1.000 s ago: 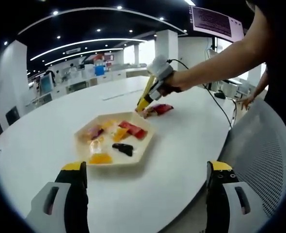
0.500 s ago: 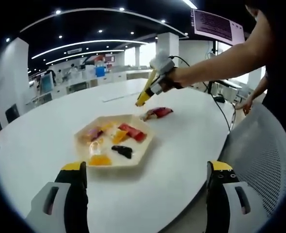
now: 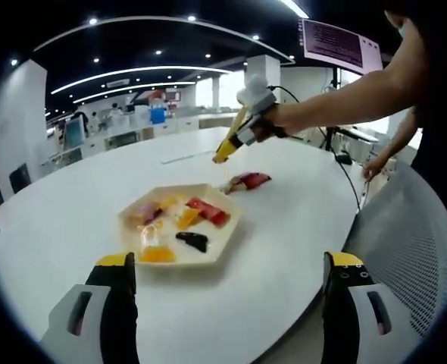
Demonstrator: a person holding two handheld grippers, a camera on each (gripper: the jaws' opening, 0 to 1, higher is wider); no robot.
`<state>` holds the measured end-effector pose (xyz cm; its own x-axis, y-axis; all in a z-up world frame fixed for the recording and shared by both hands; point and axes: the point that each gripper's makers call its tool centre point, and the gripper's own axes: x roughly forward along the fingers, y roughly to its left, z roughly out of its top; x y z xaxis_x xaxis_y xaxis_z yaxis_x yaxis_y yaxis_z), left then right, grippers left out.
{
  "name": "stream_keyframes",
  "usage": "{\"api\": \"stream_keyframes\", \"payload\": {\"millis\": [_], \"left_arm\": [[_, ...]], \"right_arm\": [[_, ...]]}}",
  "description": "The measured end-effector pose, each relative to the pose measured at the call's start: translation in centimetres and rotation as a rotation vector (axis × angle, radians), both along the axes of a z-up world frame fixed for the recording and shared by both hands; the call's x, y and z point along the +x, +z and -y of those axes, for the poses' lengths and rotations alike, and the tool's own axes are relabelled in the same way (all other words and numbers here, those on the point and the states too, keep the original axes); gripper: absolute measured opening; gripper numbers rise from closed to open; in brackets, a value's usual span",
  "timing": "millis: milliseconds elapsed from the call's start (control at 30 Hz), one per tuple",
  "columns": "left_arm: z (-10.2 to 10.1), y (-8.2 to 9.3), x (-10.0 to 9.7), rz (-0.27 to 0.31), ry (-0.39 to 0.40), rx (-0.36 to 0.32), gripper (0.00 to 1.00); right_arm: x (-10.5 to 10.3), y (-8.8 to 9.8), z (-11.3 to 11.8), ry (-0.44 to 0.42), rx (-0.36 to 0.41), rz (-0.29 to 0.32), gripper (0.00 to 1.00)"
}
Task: Place the target food into the container with the food tongs after gripping and lifting it, then release it inside without dropping or visibly crushing the food.
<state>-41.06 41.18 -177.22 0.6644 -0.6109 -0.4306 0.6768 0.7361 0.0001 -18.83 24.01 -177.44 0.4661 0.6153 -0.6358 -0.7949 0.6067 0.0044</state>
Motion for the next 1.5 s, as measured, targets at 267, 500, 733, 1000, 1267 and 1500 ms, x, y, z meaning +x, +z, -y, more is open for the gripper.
{"api": "stream_keyframes", "payload": {"millis": [267,500,733,1000,1267,1500], "left_arm": [[-0.1,-0.1,0.0,0.005,-0.001,0.015,1.00],[0.0,0.1,0.0,0.009,-0.002,0.013,1.00],[-0.1,0.1,0.0,0.015,-0.003,0.014,1.00],[-0.1,0.1,0.0,0.019,-0.005,0.018,1.00],[-0.1,0.1,0.0,0.021,-0.004,0.021,1.00],[-0.1,0.2,0.0,0.024,-0.003,0.023,1.00]], "right_arm": [[-0.1,0.1,0.2,0.000,-0.009,0.006,0.21],[-0.5,0.9,-0.6,0.006,-0.003,0.008,0.21],[-1.4,1.3,-2.4,0.026,0.000,0.011,0.21],[-2.7,2.3,-5.2,0.051,0.024,0.012,0.21],[-3.9,3.4,-7.1,0.094,0.045,0.017,0.21],[-5.2,4.4,-9.3,0.138,0.054,0.028,0.21]]}}
